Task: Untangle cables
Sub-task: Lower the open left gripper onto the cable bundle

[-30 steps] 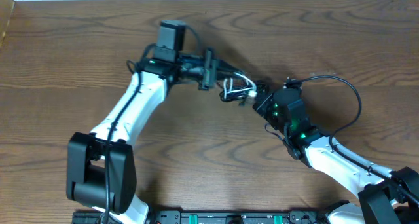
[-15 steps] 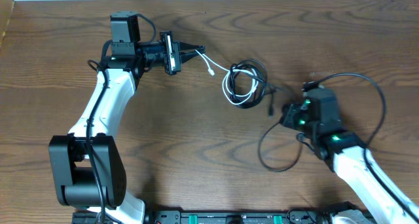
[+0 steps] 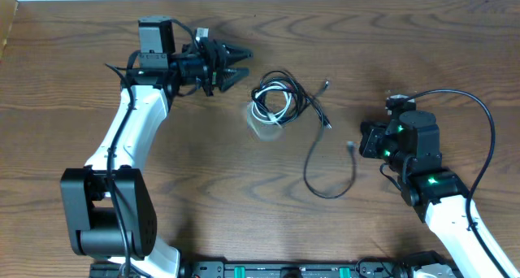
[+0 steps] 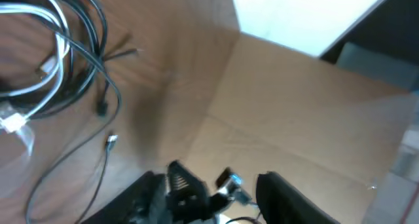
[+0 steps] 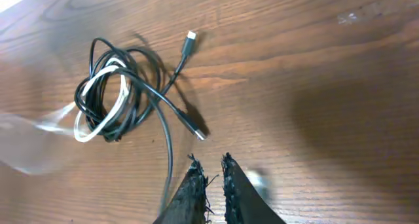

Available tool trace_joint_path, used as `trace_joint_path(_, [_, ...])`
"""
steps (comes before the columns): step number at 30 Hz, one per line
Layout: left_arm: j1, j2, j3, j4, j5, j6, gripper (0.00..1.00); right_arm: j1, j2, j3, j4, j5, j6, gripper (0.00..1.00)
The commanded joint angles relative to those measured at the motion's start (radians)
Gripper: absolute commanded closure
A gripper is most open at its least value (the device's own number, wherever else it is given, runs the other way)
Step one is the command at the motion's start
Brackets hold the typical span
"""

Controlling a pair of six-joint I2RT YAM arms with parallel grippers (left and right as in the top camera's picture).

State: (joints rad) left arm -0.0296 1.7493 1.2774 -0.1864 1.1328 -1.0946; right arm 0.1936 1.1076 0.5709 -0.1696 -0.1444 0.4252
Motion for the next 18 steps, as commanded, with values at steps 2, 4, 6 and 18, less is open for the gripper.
trace_joint_path(2, [0.004, -0.02, -0.003, -0.108, -0.062, 0.316, 0.34, -0.002, -0.002, 0.005, -0.003, -0.017, -0.022, 0.88])
trace_joint_path(4, [-0.001, -0.02, -0.003, -0.2, -0.181, 0.343, 0.33, -0.002, -0.002, 0.005, -0.002, -0.017, -0.022, 0.85])
trace_joint_path(6, [-0.012, -0.02, -0.003, -0.272, -0.325, 0.343, 0.32, -0.002, -0.002, 0.005, -0.002, -0.016, -0.022, 0.83])
trace_joint_path(18, [-0.255, -0.015, -0.003, -0.278, -1.087, 0.342, 0.33, -0.002, 0.005, 0.005, 0.001, -0.016, -0.022, 0.72])
